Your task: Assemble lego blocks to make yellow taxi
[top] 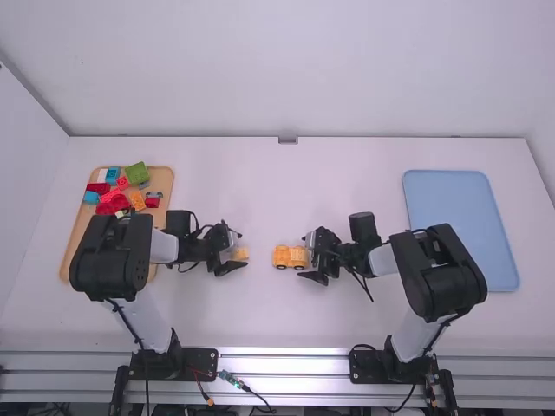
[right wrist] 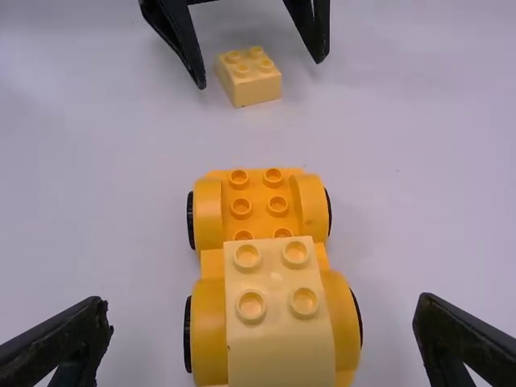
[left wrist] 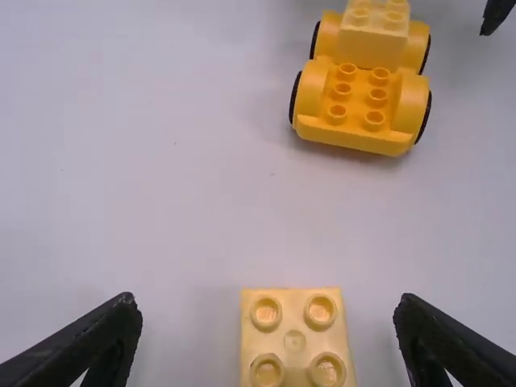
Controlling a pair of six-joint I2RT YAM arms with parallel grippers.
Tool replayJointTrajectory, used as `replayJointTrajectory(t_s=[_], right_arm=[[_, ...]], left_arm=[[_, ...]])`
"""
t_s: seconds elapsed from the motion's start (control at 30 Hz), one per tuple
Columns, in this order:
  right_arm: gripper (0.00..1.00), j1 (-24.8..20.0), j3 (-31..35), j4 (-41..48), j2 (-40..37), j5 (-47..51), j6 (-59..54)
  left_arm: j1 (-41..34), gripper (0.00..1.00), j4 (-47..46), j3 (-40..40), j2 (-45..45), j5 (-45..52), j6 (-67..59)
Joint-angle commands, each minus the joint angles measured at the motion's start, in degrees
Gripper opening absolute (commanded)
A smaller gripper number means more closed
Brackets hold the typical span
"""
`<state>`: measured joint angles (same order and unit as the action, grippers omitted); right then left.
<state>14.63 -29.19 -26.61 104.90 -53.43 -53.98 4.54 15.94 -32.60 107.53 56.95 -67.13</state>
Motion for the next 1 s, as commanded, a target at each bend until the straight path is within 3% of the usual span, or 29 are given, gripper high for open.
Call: replayJointTrajectory(t_s=[0.0,0.23,0.57,0.6,0.67,0.97], right_arm=[[0.99,-0.04,-0.87,0.11,0.68,-0.74,0.11],[0.99,-0.13,-0.85,0.09,0.68,-0.76,0.11],[0.99,0.02,-0.87,0.09,0.68,-0.70,0.13],[0.99,0.11,-0.85,0.09,0.68,-0.74,0.11],[0.99,-0.09,-0.85,0.09,0.68,-0.74,0.11],[0.99,-0.13,-0.85,0.09,0.68,-0.74,0.13]], left_arm=[[-0.39,0.84,1.87,1.92,0.60,1.46,0.43],[-0.74,0.82,8.34,2.21,3.13,2.10,5.94],[-0.76,0.73,-2.18,-2.45,4.62,4.57,-1.32],[-0.79,0.72,-2.64,-2.56,4.62,4.50,-1.67],[-0.79,0.59,-3.16,-2.62,4.62,3.76,-1.64],[-0.79,0.44,3.94,-0.07,4.62,3.63,2.14]])
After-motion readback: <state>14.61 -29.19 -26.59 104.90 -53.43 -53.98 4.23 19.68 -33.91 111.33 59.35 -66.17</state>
